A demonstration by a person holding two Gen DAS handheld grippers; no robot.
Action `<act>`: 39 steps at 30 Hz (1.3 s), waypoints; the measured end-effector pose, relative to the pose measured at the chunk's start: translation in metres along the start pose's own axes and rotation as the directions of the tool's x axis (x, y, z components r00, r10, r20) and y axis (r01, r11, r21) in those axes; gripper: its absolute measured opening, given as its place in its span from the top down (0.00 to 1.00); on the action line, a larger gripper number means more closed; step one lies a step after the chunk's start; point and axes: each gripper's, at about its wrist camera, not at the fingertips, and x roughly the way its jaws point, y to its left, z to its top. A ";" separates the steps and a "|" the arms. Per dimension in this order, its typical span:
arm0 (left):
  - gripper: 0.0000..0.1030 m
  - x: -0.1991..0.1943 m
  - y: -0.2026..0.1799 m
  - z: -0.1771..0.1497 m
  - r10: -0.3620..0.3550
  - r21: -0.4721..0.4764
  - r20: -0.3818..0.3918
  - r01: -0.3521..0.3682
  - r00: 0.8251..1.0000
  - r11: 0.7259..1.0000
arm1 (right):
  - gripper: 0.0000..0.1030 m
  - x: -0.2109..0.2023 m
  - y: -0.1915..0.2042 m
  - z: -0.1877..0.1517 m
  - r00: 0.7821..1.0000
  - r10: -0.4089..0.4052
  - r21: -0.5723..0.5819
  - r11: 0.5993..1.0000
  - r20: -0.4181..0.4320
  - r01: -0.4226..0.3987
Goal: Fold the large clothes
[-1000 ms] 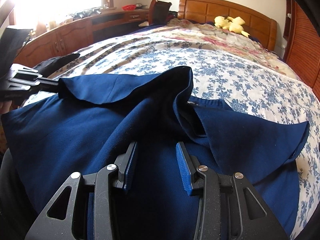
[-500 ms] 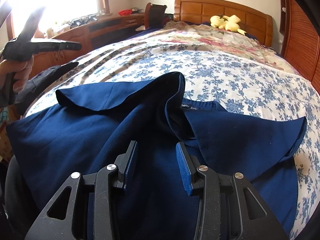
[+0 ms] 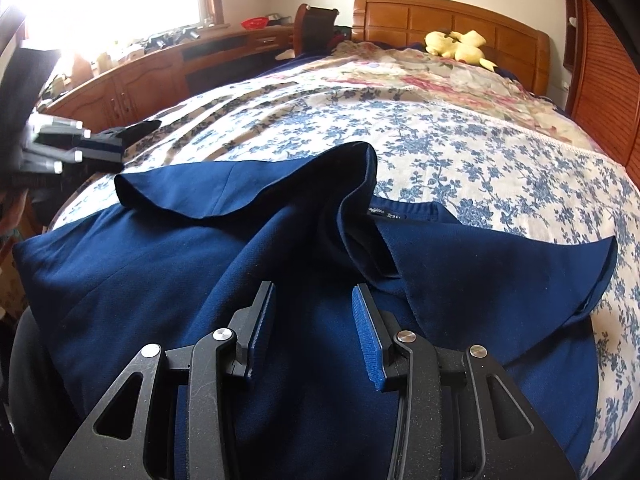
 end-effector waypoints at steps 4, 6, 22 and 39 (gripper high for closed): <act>0.74 0.012 0.000 -0.004 0.041 0.017 -0.038 -0.040 0.998 0.999 | 0.61 -0.002 -0.001 -0.002 1.000 -0.002 0.003 1.000 0.002 0.002; 0.88 0.017 0.003 -0.003 0.034 0.017 -0.040 -0.033 0.999 0.999 | 0.61 -0.002 -0.003 -0.003 1.000 0.000 0.006 1.000 0.002 0.000; 0.98 0.037 0.065 0.081 0.162 -0.119 0.079 -0.152 0.984 0.981 | 0.61 0.002 -0.005 -0.003 1.000 -0.001 0.011 1.000 -0.004 0.002; 0.75 0.004 0.063 0.056 0.063 -0.153 0.153 -0.039 0.986 0.987 | 0.61 -0.014 -0.026 0.016 0.999 -0.010 0.047 0.999 0.039 0.008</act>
